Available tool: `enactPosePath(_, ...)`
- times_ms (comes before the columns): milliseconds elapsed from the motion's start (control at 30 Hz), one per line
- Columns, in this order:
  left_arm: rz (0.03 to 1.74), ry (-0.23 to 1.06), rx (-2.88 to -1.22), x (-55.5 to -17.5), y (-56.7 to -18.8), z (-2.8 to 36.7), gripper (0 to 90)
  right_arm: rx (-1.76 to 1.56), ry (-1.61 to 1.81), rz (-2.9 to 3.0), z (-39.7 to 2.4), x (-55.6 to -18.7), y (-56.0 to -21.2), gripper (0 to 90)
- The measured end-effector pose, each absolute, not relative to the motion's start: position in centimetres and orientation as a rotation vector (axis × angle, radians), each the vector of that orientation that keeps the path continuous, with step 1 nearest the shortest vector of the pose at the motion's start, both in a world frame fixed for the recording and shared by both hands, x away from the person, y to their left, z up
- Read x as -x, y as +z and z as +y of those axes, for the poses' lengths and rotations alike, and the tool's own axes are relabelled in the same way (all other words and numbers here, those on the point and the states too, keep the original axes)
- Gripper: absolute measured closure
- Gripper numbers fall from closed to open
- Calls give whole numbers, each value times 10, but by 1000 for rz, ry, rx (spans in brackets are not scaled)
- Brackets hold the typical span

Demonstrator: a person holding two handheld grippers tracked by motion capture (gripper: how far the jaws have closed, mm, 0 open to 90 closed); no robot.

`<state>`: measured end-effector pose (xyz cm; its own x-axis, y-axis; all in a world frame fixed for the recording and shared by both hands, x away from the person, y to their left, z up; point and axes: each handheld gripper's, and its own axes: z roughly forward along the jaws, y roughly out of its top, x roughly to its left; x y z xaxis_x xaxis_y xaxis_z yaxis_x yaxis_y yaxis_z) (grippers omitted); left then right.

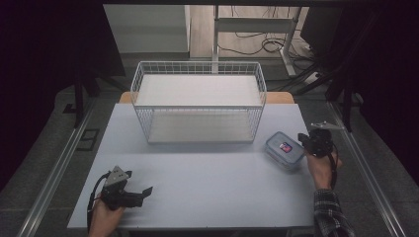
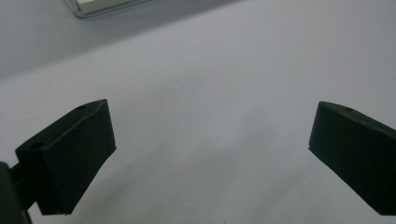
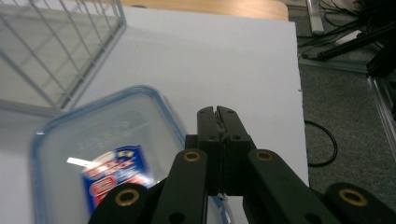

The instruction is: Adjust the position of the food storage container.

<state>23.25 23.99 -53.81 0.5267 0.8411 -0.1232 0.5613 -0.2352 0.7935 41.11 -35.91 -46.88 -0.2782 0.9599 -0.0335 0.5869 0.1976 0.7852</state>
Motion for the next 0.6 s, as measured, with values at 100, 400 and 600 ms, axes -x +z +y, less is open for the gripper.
enactPosePath(100,1148,414,-1925,-233,-538,240,2,-1436,871,1974,-360,-421,-480,873)
enactPosePath(400,1156,401,-1921,-233,-539,241,2,-1440,911,2046,-350,-433,-485,892)
enactPosePath(600,1155,400,-1920,-233,-539,241,3,-1400,936,2133,-329,-428,-486,892)
